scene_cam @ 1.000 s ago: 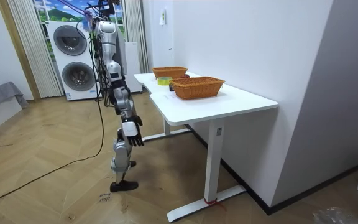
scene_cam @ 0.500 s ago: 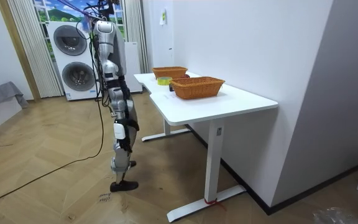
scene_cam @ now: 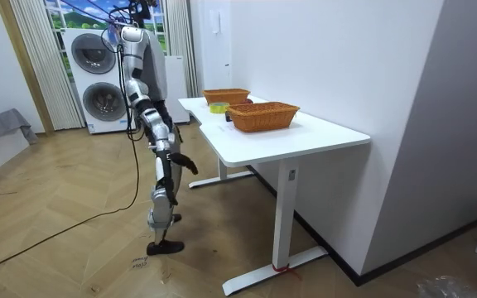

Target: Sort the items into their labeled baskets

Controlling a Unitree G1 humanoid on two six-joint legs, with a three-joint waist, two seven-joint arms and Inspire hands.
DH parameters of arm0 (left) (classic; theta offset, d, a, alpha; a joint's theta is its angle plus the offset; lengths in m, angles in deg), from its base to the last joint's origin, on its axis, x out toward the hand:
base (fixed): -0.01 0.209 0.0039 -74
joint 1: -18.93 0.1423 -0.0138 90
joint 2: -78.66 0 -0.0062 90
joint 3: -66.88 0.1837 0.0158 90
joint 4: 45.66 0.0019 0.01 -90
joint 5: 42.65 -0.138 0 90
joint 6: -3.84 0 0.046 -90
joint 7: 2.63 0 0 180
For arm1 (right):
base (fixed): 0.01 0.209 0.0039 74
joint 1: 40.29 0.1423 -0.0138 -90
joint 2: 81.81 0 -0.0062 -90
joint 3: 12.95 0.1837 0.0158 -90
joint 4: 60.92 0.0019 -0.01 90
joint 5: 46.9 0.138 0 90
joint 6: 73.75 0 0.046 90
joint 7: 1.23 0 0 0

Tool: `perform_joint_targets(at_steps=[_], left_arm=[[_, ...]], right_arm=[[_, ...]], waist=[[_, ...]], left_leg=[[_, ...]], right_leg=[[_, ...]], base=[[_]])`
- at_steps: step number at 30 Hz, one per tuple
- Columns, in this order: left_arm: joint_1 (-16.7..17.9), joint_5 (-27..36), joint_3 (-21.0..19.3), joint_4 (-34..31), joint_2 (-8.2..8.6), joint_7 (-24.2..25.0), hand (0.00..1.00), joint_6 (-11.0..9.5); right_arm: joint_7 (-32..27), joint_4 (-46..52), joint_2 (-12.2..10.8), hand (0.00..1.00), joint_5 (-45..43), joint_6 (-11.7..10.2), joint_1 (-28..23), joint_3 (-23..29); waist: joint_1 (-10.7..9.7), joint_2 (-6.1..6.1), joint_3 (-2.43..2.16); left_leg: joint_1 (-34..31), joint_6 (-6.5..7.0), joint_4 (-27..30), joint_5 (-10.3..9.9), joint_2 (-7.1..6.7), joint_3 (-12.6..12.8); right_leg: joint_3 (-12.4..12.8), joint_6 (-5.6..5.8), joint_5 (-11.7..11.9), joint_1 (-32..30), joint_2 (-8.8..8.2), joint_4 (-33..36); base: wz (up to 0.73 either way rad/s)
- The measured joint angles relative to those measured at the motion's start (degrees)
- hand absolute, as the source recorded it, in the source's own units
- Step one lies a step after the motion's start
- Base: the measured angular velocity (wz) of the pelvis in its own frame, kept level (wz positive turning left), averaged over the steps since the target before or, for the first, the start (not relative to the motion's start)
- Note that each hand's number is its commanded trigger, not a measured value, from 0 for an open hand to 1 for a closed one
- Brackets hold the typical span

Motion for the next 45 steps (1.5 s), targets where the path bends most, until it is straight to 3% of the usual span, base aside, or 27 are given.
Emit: perform_joint_targets(at_steps=[2,6,9,13,15,17,20,22,28,34,35,41,45], left_arm=[[0.7,0.2,0.5,-1.7,0.04,0.0,0.00,-0.2],[0.8,0.0,1.0,-2.4,0.00,0.0,0.00,-0.3],[1.2,-0.3,1.0,-2.4,0.16,0.0,0.00,-0.3],[2.2,-0.4,1.0,-2.3,0.17,-0.6,0.00,-0.4],[2.2,-0.4,1.0,-2.1,0.27,-0.5,0.00,-0.6],[2.2,-0.4,1.0,-2.2,0.08,-0.5,0.00,-1.4],[2.2,0.1,1.1,-0.3,-0.15,-0.5,0.00,-2.1],[2.6,0.0,1.1,0.5,-0.14,-0.5,0.00,-2.2],[2.6,-1.9,2.3,3.1,-1.01,-0.7,0.00,-2.1],[1.8,-5.2,2.7,3.2,-0.62,-0.1,0.00,-1.8],[1.6,-5.8,2.7,3.0,-0.63,0.0,0.00,-1.7],[1.3,-8.8,2.7,2.6,-0.94,2.0,0.00,-0.9],[1.2,-10.6,2.6,1.8,-1.33,2.3,0.00,-0.6]], right_arm=[[-4.9,10.8,0.0,0.00,-4.1,-1.1,-0.9,-0.5],[-11.3,21.3,0.1,0.00,-11.5,-1.8,-0.6,-0.6],[-15.6,23.7,0.2,0.00,-17.4,-1.4,-0.8,-0.7],[-21.4,35.1,0.3,0.00,-22.8,-0.3,-1.8,-0.3],[-22.3,41.0,1.5,0.00,-25.1,-0.8,-0.6,-0.3],[-22.7,45.6,4.7,0.00,-28.9,-2.1,1.9,-0.1],[-23.0,51.1,5.9,0.00,-34.3,-4.3,4.8,0.0],[-23.0,53.9,5.9,0.00,-36.6,-4.9,6.2,0.2],[-19.6,61.1,6.3,0.00,-45.0,-4.8,8.7,-0.7],[-14.6,62.6,7.6,0.00,-47.3,-4.4,12.1,-3.6],[-13.2,62.7,8.4,0.00,-47.2,-3.8,13.1,-4.6],[-2.6,64.5,12.7,0.00,-47.6,-1.5,16.8,-9.1],[4.6,64.2,13.9,0.00,-49.6,-1.2,18.2,-10.6]], waist=[[0.1,0.11,-0.05],[0.0,-0.29,-0.16],[0.1,-0.49,-0.16],[-0.2,-0.48,0.02],[-0.2,-0.87,0.18],[0.1,-1.74,0.36],[0.2,-2.40,0.31],[0.3,-2.83,0.04],[0.6,-2.48,-0.11],[3.2,-1.49,-0.31],[3.4,-1.89,-0.10],[4.8,-2.90,0.02],[4.9,-4.41,0.37]], left_leg=[[0.0,0.15,-0.4,0.1,0.01,0.8],[-0.1,0.23,-0.6,0.1,0.01,1.5],[-0.4,0.23,-0.9,0.1,-0.01,2.0],[-1.0,0.33,-1.3,0.2,0.02,2.2],[-1.0,0.38,-1.5,0.3,0.06,2.1],[-1.1,0.38,-1.5,0.3,0.07,2.1],[-1.1,0.38,-1.3,0.3,0.11,1.9],[-1.2,0.39,-1.3,0.3,0.11,1.6],[-2.2,0.40,-0.6,0.3,0.09,0.7],[-2.2,0.52,-0.3,0.4,0.10,0.4],[-2.2,0.53,-0.3,0.5,0.08,0.3],[-2.3,0.47,-0.4,0.8,0.03,-0.3],[-3.2,0.47,0.2,0.8,0.03,-1.2]], right_leg=[[0.9,0.01,0.0,-0.8,0.03,0.8],[1.2,0.10,0.1,-1.2,0.01,0.8],[1.3,0.14,0.0,-1.8,-0.05,0.8],[1.5,0.17,0.0,-3.0,0.03,1.7],[1.5,0.17,0.0,-3.2,0.09,1.9],[1.4,0.16,0.0,-3.3,0.09,1.8],[1.1,0.14,0.0,-3.2,0.11,1.7],[0.8,0.15,0.1,-3.1,0.08,1.7],[-0.3,0.17,0.3,-3.1,-0.02,1.7],[-0.7,0.09,0.3,-3.3,-0.10,1.8],[-1.0,0.09,0.3,-3.2,-0.16,1.8],[-1.4,0.07,0.3,-2.8,-0.16,1.7],[-2.1,0.00,0.4,-2.9,-0.17,1.7]], base=[[-0.18],[-0.06],[-0.05],[-0.08],[-0.08],[0.02],[0.06],[0.09],[0.07],[0.03],[0.09],[0.04],[0.12]])
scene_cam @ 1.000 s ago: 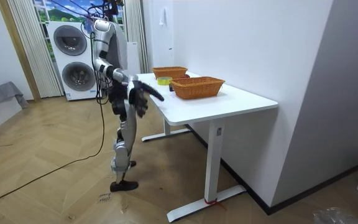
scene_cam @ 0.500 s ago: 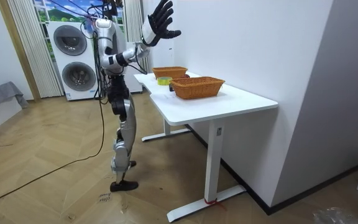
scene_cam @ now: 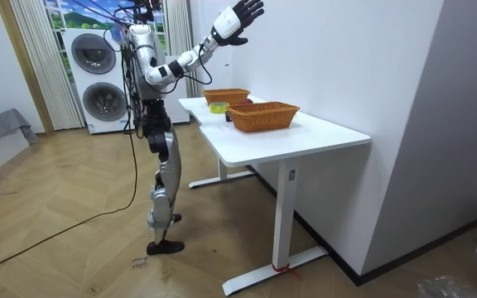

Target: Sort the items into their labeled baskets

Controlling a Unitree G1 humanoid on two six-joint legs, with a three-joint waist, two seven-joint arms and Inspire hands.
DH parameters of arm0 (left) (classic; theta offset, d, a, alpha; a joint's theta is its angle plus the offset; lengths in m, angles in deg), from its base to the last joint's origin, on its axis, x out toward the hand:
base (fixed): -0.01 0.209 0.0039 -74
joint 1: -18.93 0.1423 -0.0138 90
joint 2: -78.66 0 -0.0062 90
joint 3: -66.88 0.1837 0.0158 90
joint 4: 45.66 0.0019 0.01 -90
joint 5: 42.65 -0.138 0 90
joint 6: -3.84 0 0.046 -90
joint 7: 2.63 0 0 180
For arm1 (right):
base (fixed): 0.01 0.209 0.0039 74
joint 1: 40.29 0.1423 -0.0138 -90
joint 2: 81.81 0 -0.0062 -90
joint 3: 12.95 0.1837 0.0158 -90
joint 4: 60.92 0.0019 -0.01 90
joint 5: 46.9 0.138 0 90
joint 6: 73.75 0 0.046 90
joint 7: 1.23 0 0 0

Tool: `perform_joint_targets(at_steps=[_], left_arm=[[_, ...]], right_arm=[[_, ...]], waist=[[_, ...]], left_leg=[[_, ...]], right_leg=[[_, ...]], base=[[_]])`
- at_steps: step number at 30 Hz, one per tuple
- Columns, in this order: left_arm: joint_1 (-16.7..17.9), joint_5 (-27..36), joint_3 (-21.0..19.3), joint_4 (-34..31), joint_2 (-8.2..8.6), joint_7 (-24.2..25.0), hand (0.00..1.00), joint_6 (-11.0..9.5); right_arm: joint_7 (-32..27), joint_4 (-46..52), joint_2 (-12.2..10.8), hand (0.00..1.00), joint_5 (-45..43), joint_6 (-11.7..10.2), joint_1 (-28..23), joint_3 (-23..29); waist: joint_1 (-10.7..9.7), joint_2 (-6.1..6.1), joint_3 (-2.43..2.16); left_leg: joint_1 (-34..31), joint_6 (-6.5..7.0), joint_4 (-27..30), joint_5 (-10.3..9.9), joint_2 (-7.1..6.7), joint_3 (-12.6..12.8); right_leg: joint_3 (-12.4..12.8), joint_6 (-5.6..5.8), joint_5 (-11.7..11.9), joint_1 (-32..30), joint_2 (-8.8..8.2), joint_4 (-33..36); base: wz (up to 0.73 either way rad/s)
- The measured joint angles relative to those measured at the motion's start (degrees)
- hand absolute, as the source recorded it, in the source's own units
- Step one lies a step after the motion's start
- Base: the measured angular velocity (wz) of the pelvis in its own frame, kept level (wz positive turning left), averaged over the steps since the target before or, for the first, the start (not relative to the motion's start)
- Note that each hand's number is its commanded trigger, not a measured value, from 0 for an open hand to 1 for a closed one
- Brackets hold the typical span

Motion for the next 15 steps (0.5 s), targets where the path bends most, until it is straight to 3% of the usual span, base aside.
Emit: perform_joint_targets(at_steps=[5,9,15], left_arm=[[-1.0,-0.6,-0.4,-0.2,-0.82,1.9,0.00,0.8],[-0.5,-0.5,-0.4,-0.2,-1.00,2.3,0.00,0.8],[-0.8,-0.5,0.2,-0.1,-1.28,3.4,0.00,0.9]], right_arm=[[10.7,-0.3,0.4,0.00,0.0,0.9,1.3,-2.1],[15.7,-2.3,1.0,0.00,-0.2,1.3,2.6,-3.8],[22.3,-4.5,2.7,0.00,-1.4,3.8,2.8,-7.8]], waist=[[1.5,-0.50,-0.08],[1.6,-0.60,-0.11],[3.1,-0.78,-0.05]], left_leg=[[-0.3,0.00,0.2,0.0,-0.06,-0.7],[-0.2,0.00,0.4,0.0,-0.06,-1.5],[-0.5,-0.02,0.6,0.0,-0.06,-1.7]], right_leg=[[-0.7,0.00,0.0,0.1,-0.10,0.0],[-1.4,0.00,0.0,0.6,-0.12,-0.1],[-2.0,-0.06,0.1,0.5,-0.21,-0.1]], base=[[0.06],[0.09],[0.02]])
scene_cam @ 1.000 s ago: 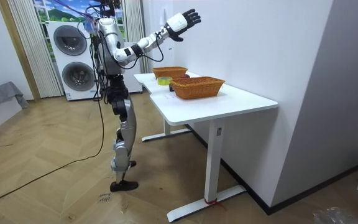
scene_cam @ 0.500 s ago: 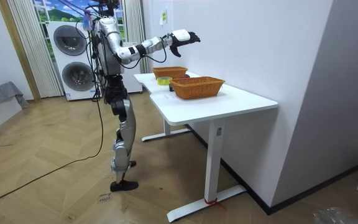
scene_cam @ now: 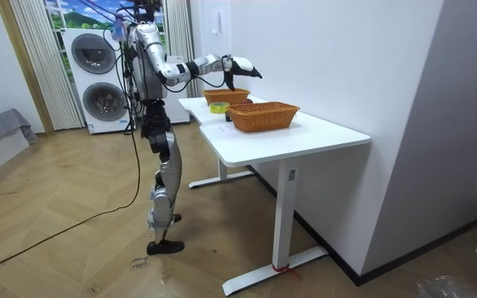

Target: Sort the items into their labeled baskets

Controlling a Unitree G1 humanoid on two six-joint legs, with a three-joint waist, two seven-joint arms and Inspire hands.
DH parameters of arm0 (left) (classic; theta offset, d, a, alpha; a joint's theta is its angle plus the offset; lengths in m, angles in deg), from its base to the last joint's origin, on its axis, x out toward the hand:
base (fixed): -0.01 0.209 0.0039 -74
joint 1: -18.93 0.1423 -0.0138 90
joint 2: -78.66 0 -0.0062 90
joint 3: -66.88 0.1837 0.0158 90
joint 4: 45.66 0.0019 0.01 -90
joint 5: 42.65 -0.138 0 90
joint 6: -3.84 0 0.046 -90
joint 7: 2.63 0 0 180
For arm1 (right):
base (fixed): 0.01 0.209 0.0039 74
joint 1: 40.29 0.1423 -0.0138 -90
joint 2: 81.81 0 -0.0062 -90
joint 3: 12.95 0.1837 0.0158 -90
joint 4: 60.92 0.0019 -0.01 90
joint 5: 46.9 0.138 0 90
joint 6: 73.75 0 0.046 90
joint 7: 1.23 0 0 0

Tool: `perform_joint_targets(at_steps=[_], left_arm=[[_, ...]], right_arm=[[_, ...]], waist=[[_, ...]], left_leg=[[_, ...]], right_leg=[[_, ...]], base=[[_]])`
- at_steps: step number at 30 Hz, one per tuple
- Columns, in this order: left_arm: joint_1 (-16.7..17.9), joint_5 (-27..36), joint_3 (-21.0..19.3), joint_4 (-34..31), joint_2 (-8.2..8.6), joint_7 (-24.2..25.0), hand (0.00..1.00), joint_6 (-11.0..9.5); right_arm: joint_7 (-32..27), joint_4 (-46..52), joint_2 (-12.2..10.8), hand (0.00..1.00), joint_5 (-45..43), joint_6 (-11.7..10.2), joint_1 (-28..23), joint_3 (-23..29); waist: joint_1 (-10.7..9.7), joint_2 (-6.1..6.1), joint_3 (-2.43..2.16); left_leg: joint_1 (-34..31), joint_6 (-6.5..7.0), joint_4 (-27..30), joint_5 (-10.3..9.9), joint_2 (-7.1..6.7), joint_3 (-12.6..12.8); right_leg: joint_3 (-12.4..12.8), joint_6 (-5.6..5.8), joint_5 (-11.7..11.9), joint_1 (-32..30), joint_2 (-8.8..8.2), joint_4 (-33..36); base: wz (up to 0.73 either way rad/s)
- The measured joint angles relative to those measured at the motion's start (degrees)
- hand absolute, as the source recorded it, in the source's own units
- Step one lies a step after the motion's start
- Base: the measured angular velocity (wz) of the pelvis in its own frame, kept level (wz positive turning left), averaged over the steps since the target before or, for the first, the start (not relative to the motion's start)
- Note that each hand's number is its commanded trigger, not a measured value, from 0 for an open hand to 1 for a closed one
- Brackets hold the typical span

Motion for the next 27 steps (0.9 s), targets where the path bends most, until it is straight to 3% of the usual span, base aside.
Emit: perform_joint_targets(at_steps=[10,17,27], left_arm=[[-0.9,0.1,0.0,-0.4,0.02,-0.6,0.00,0.0],[-1.3,0.0,-0.3,-0.2,0.19,-0.5,0.00,0.1],[-3.7,0.4,-0.7,2.8,0.17,-0.4,0.00,0.1]], right_arm=[[3.1,-4.2,-0.7,0.00,-4.8,1.7,-1.3,-0.1],[8.0,-4.4,-1.4,0.00,-11.7,3.8,-2.0,-0.1],[11.6,-6.4,-3.1,0.00,-11.6,4.2,-3.0,-0.2]], waist=[[1.0,-0.26,0.27],[1.4,-0.33,0.17],[2.2,-0.29,0.19]], left_leg=[[1.0,0.00,-0.1,0.0,-0.13,0.0],[0.3,0.00,-0.1,0.0,-0.14,-0.2],[0.2,0.01,-0.1,0.0,-0.14,-0.6]], right_leg=[[-0.1,0.13,0.1,1.4,0.00,-0.9],[-0.1,0.11,0.1,0.7,0.01,-0.8],[0.0,0.11,0.1,0.6,0.01,-0.9]], base=[[0.01],[0.00],[0.00]])
